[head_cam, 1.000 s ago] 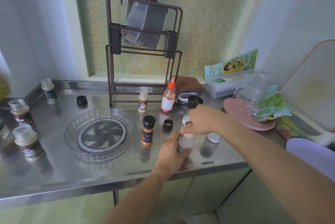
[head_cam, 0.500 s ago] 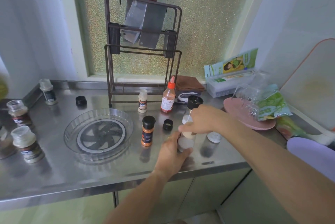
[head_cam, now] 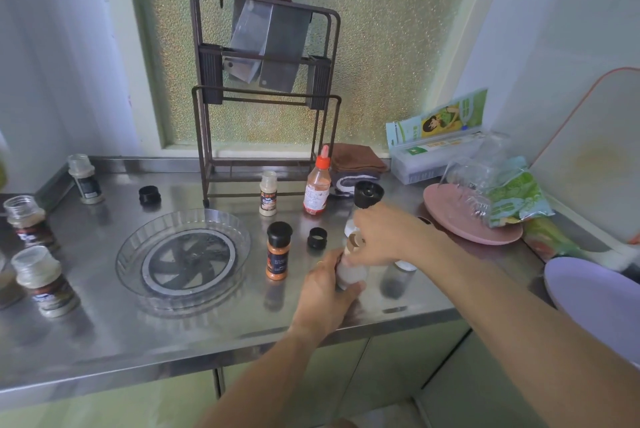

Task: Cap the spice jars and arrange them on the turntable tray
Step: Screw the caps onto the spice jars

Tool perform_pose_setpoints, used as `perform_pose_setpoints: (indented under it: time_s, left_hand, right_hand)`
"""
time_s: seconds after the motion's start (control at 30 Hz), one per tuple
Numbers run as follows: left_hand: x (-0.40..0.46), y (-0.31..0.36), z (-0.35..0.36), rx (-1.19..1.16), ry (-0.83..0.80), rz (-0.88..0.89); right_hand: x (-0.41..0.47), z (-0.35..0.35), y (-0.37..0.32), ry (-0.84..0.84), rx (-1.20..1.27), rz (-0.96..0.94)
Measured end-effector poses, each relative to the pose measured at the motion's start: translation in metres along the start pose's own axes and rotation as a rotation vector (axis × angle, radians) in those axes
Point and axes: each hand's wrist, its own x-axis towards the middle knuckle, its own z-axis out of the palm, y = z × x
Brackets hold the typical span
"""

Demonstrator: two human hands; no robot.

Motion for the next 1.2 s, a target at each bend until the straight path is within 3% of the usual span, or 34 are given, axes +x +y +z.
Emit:
perform_pose_setpoints:
  time_s: [0.4, 0.5, 0.7, 0.83, 0.97, 1.2]
  left_hand:
    - [-0.005, 0.007, 0.001, 0.039, 0.019, 0.003]
    - [-0.006, 0.007, 0.002, 0.048, 0.029, 0.013]
    - [-0.029, 0.015, -0.007, 0.190, 0.005, 0.053]
    - [-0.061, 0.014, -0.025, 0.239, 0.313, 0.139]
    - [-0.060, 0.016, -0.047, 0.210, 0.568, 0.079]
    - [-0.022, 0.010, -0.023, 0.436, 0.285, 0.199]
  right_hand:
    - [-0.008, 0.041, -0.015, 0.323, 0.105, 0.174]
    - [-0.020, 0.057, -0.019, 0.418, 0.272, 0.266]
    - [-0.039, 0.098, -0.028, 0.390, 0.678, 0.506]
    - [-0.037, 0.117, -0.033, 0.438, 0.754, 0.505]
    - [-0.023, 0.122, -0.033, 0.506, 0.726, 0.545]
    - [-0.009, 0.122, -0.030, 0.538, 0.768, 0.609]
